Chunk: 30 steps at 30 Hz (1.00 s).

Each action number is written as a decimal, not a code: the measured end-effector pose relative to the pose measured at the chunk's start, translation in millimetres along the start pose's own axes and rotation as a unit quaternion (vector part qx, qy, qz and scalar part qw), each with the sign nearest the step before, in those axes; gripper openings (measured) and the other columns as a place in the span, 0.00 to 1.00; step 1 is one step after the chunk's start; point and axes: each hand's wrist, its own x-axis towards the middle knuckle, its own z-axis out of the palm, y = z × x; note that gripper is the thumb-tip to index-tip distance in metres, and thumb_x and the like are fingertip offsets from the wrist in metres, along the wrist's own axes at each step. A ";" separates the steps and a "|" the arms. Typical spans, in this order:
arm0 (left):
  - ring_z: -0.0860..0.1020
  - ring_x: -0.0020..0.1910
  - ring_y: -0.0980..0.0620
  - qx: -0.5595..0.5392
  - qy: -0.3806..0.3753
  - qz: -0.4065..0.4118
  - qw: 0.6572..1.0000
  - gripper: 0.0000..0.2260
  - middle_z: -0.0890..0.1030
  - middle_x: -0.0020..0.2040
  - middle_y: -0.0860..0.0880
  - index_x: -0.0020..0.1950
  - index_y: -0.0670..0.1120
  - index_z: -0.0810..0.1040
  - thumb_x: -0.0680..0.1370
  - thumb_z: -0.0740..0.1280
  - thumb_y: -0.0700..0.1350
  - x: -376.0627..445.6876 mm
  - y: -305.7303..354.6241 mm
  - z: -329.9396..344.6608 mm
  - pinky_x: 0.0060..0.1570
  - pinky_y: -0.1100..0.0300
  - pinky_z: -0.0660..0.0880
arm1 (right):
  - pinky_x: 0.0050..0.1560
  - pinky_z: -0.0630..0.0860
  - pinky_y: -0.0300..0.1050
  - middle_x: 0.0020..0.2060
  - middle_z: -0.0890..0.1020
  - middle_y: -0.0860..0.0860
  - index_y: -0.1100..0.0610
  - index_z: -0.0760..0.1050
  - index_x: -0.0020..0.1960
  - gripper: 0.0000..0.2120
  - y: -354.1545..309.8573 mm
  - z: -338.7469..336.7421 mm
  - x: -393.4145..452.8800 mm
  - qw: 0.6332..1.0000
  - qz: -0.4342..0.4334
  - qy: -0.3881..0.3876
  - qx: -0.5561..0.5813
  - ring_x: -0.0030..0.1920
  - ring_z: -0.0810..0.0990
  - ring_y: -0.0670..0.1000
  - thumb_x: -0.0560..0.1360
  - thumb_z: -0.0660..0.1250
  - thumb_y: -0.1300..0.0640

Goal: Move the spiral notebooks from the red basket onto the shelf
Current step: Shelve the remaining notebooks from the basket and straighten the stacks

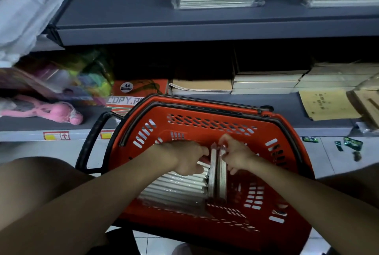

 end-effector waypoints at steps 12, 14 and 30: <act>0.69 0.73 0.48 -0.016 0.001 -0.017 1.000 0.26 0.69 0.76 0.48 0.78 0.49 0.62 0.82 0.62 0.54 -13.9 -14.9 0.8 0.68 0.60 0.65 | 0.49 0.79 0.47 0.52 0.82 0.55 0.58 0.73 0.58 0.14 57.3 -26.2 -2.0 0.983 0.058 0.104 -0.140 0.52 0.83 0.56 0.75 0.69 0.56; 0.68 0.73 0.48 -0.018 -0.001 -0.024 1.000 0.26 0.68 0.76 0.48 0.78 0.50 0.62 0.82 0.62 0.55 -17.9 -16.6 2.0 0.67 0.60 0.64 | 0.48 0.78 0.46 0.50 0.81 0.55 0.60 0.68 0.59 0.16 58.5 -25.7 -6.5 0.989 0.061 0.092 -0.095 0.51 0.83 0.58 0.76 0.69 0.57; 0.81 0.53 0.48 -0.209 0.032 0.031 0.977 0.17 0.84 0.54 0.46 0.56 0.45 0.82 0.79 0.66 0.58 -67.7 -13.1 29.3 0.58 0.52 0.78 | 0.35 0.82 0.52 0.38 0.82 0.67 0.63 0.82 0.49 0.04 -16.5 -122.3 -217.9 0.971 -0.085 0.161 0.152 0.32 0.83 0.62 0.76 0.69 0.66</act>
